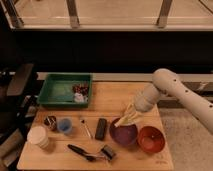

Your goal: Place banana in purple bowl

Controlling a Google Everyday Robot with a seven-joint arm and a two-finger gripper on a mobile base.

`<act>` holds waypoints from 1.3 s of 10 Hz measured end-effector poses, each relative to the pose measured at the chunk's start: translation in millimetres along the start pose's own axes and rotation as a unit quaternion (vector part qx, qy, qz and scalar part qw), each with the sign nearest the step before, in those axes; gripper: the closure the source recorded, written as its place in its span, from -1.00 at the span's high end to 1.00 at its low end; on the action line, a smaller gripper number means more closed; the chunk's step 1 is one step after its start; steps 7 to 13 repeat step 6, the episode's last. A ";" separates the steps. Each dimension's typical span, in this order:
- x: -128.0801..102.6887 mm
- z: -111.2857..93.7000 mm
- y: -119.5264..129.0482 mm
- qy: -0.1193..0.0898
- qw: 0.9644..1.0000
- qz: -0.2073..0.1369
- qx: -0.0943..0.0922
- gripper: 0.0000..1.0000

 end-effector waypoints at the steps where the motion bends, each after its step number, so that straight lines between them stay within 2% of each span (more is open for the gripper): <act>1: -2.2 5.8 0.1 -0.003 1.000 0.001 -0.002 0.30; 3: -3.1 11.6 -0.7 -0.017 1.000 0.007 0.000 0.31; 13: -4.0 11.6 -1.2 -0.017 1.000 0.006 0.000 0.31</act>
